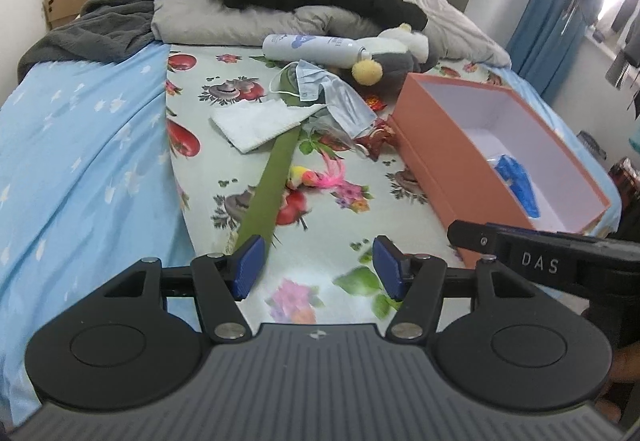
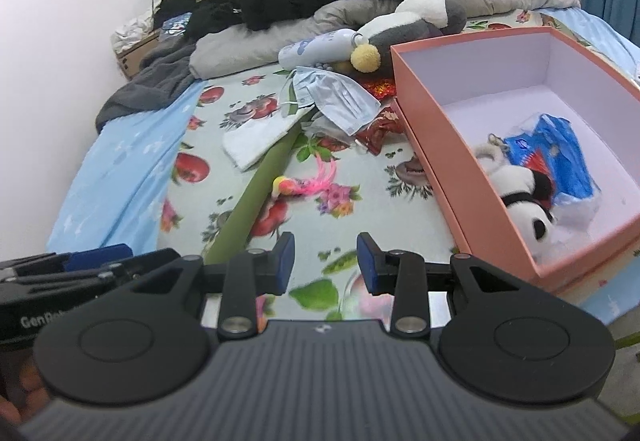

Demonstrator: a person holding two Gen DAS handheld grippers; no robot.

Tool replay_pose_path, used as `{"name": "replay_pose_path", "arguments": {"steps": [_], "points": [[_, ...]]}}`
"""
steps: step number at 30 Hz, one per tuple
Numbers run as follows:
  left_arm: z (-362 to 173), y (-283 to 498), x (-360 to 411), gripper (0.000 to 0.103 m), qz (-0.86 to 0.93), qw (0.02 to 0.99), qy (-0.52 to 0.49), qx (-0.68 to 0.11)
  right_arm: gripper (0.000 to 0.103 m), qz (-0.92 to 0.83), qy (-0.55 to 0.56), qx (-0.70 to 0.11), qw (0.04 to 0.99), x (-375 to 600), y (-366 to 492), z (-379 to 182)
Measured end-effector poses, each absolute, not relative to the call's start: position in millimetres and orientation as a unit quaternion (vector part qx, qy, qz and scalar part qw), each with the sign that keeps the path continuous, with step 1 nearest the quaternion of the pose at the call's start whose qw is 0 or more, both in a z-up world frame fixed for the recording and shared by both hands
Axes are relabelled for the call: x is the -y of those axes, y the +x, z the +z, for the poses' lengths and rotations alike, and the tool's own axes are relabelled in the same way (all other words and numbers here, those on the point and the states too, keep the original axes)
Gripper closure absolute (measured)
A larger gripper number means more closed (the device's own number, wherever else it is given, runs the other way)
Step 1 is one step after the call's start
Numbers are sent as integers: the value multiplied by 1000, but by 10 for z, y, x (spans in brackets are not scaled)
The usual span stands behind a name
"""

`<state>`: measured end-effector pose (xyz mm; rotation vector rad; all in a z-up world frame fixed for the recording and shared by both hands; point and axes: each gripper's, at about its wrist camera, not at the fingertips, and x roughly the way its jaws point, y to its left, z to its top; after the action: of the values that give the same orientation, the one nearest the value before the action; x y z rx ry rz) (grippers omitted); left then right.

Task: Organize soft objects
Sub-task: 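Move both tools away from the box toward the bird toy and snack packet, then grasp the yellow bird toy with left tool while right tool grasps red snack packet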

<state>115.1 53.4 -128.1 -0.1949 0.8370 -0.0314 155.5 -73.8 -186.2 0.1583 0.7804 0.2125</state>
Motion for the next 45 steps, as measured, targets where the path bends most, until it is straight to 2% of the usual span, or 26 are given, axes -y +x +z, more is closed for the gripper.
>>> {"name": "replay_pose_path", "arguments": {"steps": [13, 22, 25, 38, 43, 45], "points": [[-1825, 2319, -654, 39, -42, 895, -52, -441, 65, 60, 93, -381, 918, 663, 2698, -2300], [-2225, 2860, -588, 47, -69, 887, -11, -456, 65, 2, 119, -366, 923, 676, 3240, -2639], [-2336, 3023, -566, 52, -81, 884, 4, -460, 65, -4, 130, -365, 922, 653, 3374, -2720], [-2581, 3324, -418, 58, -119, 871, 56, -474, 66, -51, 172, -383, 906, 676, 3764, -2942], [-2610, 3347, -375, 70, -115, 869, 76, -474, 66, -47, 186, -385, 903, 688, 3827, -2988], [-2610, 3355, -387, 71, -111, 870, 78, -475, 66, -44, 187, -382, 904, 696, 3836, -2994]]}}
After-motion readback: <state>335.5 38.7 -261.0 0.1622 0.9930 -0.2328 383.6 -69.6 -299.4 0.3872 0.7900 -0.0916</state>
